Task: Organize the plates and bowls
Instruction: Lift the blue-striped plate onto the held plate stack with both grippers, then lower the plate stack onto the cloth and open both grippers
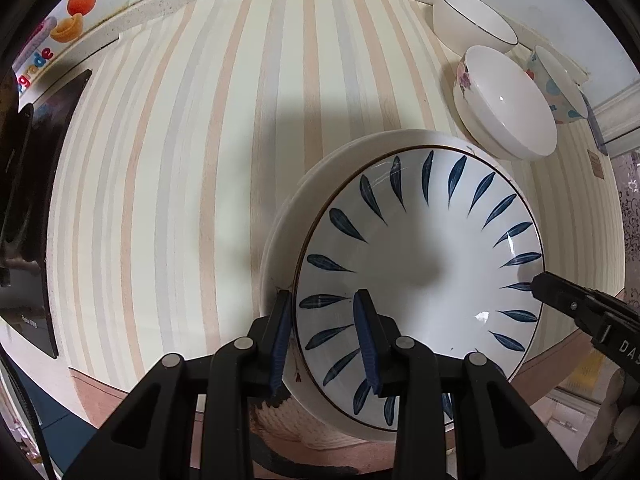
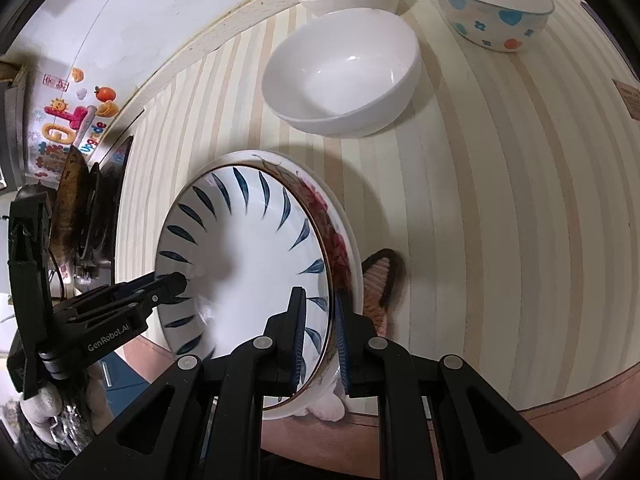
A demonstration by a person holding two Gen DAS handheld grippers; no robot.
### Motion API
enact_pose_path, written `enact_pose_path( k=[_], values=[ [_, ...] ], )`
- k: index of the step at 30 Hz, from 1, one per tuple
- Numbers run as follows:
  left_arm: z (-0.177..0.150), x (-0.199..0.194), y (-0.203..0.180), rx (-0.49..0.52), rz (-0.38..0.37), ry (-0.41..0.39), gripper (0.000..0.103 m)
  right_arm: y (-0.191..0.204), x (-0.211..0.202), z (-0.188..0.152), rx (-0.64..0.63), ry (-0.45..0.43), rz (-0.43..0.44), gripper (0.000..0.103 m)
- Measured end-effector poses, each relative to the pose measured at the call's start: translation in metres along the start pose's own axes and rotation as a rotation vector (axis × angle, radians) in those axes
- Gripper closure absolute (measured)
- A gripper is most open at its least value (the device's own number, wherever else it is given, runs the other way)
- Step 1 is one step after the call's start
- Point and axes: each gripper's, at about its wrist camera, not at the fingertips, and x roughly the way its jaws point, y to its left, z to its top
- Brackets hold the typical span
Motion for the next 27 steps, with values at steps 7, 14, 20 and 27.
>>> enact_pose_path(
  k=[7,14,20,27],
  values=[
    [-0.006,-0.014,0.002,-0.012,0.019,-0.032,0.075,-0.003,-0.009,-0.001,0.024,-0.024,0.006,0.087],
    [-0.043,-0.074,-0.006,-0.001,0.038,-0.107,0.075,0.023,-0.063,-0.024,-0.035,-0.109,-0.048,0.087],
    [-0.079,-0.126,-0.008,0.004,-0.030,-0.143,0.074,0.050,-0.110,-0.065,-0.071,-0.157,-0.052,0.087],
    [-0.112,-0.173,-0.013,0.018,-0.073,-0.195,0.074,0.077,-0.162,-0.122,-0.105,-0.206,-0.027,0.087]
  ],
)
